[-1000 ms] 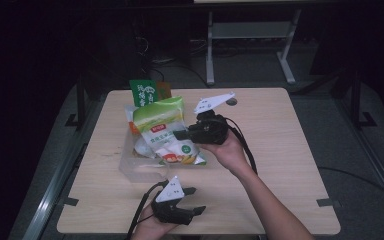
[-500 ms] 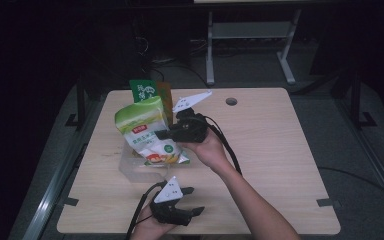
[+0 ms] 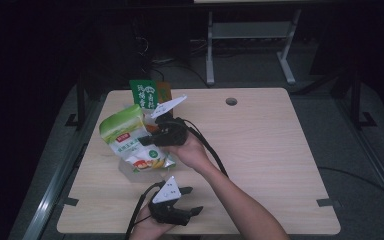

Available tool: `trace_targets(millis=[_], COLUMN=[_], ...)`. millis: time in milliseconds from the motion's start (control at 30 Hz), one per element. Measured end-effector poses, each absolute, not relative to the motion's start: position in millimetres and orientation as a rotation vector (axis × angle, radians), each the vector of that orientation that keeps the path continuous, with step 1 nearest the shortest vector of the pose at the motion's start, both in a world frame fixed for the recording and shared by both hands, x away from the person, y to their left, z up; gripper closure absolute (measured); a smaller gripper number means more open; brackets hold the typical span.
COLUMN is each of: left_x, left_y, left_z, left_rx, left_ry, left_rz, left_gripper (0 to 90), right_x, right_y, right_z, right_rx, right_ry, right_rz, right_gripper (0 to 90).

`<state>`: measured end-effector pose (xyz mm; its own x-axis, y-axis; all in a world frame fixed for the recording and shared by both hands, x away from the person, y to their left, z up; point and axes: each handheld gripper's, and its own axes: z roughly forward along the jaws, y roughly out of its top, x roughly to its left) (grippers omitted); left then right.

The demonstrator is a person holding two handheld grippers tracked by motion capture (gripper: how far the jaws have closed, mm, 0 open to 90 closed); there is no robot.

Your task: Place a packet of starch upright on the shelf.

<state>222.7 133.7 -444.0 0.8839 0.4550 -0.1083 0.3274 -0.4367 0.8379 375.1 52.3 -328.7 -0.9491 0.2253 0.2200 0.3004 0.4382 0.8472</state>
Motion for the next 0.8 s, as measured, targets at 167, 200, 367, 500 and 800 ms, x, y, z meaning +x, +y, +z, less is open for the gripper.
trace_targets(millis=[167, 200, 367, 500, 800], left_x=[222, 223, 222, 221, 219], left_y=[134, 134, 134, 134, 132], left_z=[-445, -445, -445, -445, -445], left_rx=[2.067, 2.070, 2.058, 2.062, 2.065], left_ry=[0.565, 0.558, 0.564, 0.554, 0.542], left_rz=[0.154, 0.156, 0.153, 0.150, 0.164], left_gripper=[31.4, 31.6, 31.7, 31.9, 31.8], right_x=[379, 380, 384, 386, 382], right_y=[63, 65, 70, 70, 69], right_z=[-337, -340, -352, -364, -372], right_rx=[-0.462, -0.455, -0.449, -0.466, -0.476], right_ry=[-2.579, -2.575, -2.544, -2.542, -2.573], right_rz=[-1.549, -1.543, -1.531, -1.510, -1.485], right_gripper=[87.0, 87.0, 87.0, 86.9, 83.4])
